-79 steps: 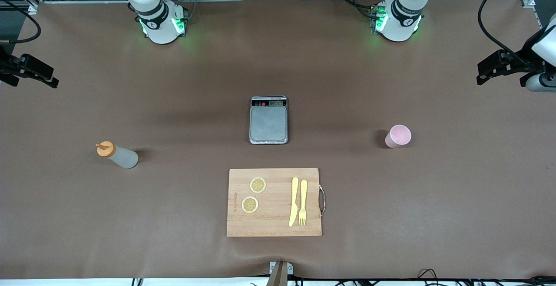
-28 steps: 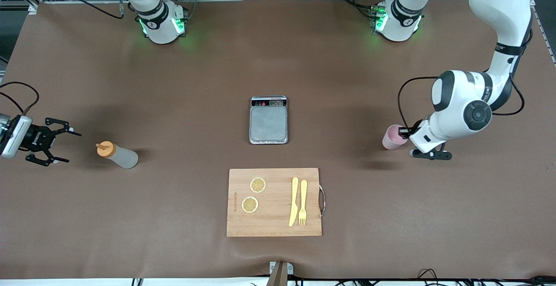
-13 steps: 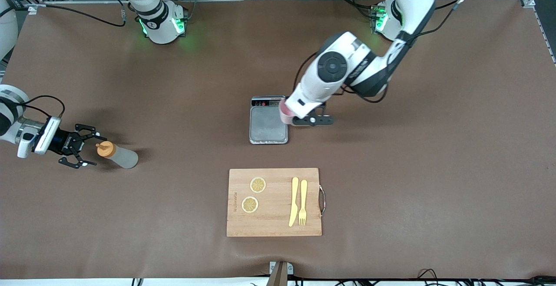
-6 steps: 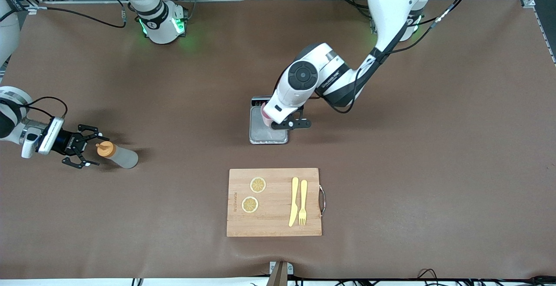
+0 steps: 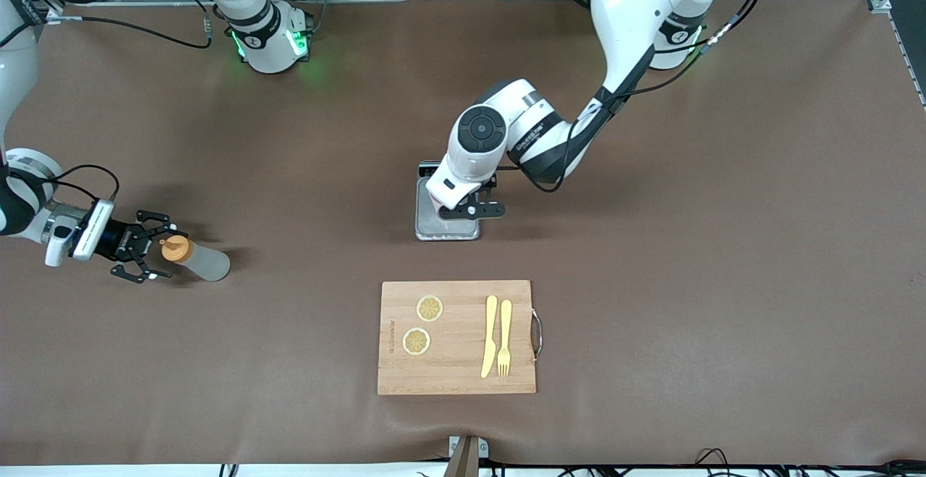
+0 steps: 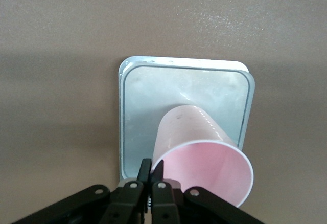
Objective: Add sauce to pink cup with both arms
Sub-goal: 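Carry the cup onto the scale while the right gripper grasps the bottle, then release the cup and raise the left gripper away from the scale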
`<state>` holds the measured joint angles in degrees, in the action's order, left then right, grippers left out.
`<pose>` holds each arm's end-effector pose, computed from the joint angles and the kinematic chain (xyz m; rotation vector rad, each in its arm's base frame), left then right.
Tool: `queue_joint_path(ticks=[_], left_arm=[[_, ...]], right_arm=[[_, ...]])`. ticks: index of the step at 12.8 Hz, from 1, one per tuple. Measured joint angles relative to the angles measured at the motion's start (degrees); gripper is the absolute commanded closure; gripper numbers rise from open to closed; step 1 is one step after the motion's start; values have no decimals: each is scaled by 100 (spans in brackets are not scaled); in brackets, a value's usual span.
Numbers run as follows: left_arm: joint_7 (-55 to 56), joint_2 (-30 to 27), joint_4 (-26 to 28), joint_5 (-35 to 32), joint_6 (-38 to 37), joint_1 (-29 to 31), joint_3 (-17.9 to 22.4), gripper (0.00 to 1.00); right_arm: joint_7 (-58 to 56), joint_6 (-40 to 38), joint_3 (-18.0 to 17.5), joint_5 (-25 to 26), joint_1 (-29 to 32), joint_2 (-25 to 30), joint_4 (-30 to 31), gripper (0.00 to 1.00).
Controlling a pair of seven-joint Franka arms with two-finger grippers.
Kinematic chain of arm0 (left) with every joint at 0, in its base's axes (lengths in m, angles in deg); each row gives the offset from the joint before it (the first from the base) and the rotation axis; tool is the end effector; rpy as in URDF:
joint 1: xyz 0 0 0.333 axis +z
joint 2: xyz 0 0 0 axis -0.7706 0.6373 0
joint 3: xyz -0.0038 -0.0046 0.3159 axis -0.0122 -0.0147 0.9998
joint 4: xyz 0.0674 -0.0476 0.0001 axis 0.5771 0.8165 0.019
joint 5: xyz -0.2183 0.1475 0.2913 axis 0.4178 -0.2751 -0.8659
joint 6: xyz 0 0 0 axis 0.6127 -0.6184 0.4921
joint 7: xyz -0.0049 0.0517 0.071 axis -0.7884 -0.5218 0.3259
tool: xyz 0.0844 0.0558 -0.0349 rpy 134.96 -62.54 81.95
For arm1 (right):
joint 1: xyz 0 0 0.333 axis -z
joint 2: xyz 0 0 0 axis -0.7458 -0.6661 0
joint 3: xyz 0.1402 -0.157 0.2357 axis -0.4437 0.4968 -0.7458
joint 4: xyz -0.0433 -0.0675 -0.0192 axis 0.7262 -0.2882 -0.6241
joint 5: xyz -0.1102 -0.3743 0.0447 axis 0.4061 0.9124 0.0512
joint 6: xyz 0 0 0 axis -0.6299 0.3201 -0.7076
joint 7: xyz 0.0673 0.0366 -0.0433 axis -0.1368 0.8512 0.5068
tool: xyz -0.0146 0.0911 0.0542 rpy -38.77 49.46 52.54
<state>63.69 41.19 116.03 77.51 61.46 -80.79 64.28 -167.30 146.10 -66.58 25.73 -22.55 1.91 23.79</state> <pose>0.4764 -0.5274 0.2759 3.0258 0.0786 -0.2083 0.5726 -0.2316 0.1660 -1.8182 -1.4602 -0.9750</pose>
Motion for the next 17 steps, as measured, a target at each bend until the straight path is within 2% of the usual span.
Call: queue_joint_path(ticks=[5,8,9,10,11,12,14,17], left_arm=[[37,-7,-96,-1,-22,-31,132,0],[39,-454,-295,-1,-528,323,150,0],[39,-746,-342,-2,-820,483,155,0],[39,-1087,-366,-7,-1137,677,160,0],[39,-1421,-369,-20,-1434,900,169,0],[-15,-1731,-366,-44,-1688,1147,178,0],[-606,-2206,-345,-67,-1975,1678,196,0],[-1694,-2583,-336,-70,-2328,2435,211,0]], right_arm=[[0,-25,-37,-147,-87,-4,-1,0],[0,-208,-43,-151,-133,-4,-2,0],[0,-275,-42,-151,-135,-5,-1,22],[0,-322,-42,-151,-135,-6,-1,59],[0,-360,-40,-152,-134,-6,-1,86],[0,-390,-36,-152,-133,-7,-1,100],[0,-412,-27,-158,-123,-7,-2,100],[3,-421,-24,-160,-119,-7,-4,100]])
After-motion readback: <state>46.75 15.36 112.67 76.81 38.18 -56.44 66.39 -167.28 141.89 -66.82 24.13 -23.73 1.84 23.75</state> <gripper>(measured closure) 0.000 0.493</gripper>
